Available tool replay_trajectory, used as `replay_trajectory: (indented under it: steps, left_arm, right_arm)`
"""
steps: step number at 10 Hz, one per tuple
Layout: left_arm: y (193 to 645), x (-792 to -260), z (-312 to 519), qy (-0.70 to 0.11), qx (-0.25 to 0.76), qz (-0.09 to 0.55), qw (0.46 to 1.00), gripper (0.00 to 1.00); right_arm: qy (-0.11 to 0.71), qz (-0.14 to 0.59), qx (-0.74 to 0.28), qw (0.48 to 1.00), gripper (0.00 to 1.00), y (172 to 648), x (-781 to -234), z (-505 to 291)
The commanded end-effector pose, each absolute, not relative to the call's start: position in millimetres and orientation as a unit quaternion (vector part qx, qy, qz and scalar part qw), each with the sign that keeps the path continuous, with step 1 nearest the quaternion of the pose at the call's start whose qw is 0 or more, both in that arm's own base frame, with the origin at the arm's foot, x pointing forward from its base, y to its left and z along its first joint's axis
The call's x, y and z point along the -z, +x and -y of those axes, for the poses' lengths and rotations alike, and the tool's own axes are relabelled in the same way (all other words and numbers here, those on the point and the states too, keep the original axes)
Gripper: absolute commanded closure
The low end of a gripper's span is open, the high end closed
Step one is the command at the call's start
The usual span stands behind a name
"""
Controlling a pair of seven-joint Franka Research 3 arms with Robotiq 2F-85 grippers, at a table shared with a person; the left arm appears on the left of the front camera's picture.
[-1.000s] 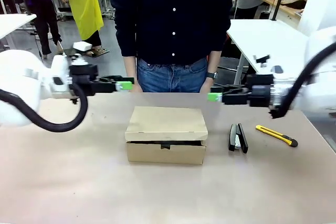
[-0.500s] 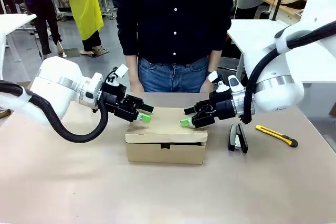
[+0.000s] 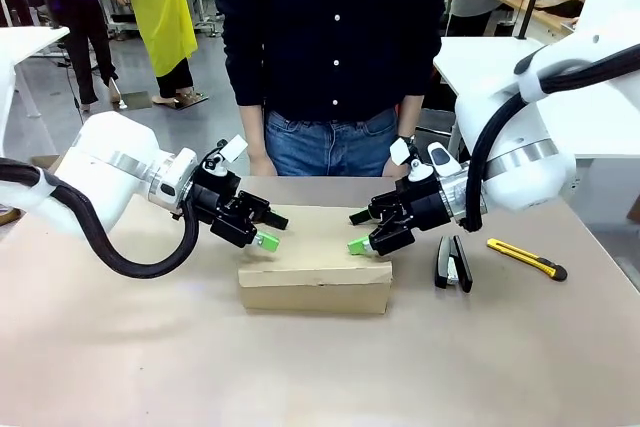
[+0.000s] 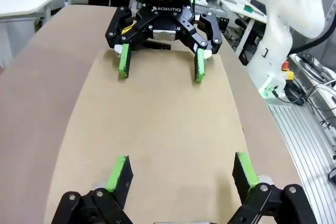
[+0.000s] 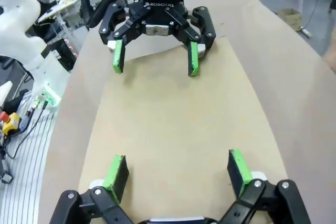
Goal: Pack the item into the box.
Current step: Close the Mailer Box.
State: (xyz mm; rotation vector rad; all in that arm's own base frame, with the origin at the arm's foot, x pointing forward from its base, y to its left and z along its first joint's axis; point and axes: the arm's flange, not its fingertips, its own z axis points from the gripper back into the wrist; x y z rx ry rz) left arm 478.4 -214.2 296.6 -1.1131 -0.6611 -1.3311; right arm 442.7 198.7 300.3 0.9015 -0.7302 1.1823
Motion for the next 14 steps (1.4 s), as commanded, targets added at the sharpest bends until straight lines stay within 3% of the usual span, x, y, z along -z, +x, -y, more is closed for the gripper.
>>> replay_trajectory:
  steps: [1,4,6,9,11,12,13,14]
  left_arm:
    - [478.5,-280.2,205.6,-0.455,0.579,0.283,0.615,0.00]
    - [472.0,-309.3,182.0,-0.490,0.539,0.352,0.588,0.00]
    - [455.0,-340.9,150.5,-0.527,0.489,0.369,0.589,0.00]
    - [435.4,-361.9,78.1,-0.542,0.389,0.329,0.668,0.00]
    - [429.2,-356.8,21.4,-0.559,0.280,0.304,0.719,0.00]
    - [431.6,-353.0,-1.2,-0.584,0.187,0.333,0.717,0.00]
    - [432.6,-353.4,35.1,-0.540,0.332,0.321,0.704,0.00]
    - [432.6,-353.4,35.1,-0.540,0.332,0.321,0.704,0.00]
  right_arm:
    - [0.386,0.335,-0.543,0.666,0.00,431.7,-288.0,-194.1]
    - [0.408,0.397,-0.487,0.662,0.00,431.9,-317.1,-166.6]
    - [0.432,0.407,-0.354,0.723,0.00,420.1,-361.0,-110.1]
    - [0.499,0.340,-0.189,0.774,0.00,383.3,-388.5,-20.9]
    - [0.525,0.357,-0.072,0.769,0.00,360.3,-377.9,32.9]
    - [0.542,0.370,-0.020,0.755,0.00,357.1,-363.6,47.0]
    - [0.513,0.342,-0.132,0.776,0.00,389.3,-382.1,20.3]
    - [0.513,0.342,-0.132,0.776,0.00,389.3,-382.1,20.3]
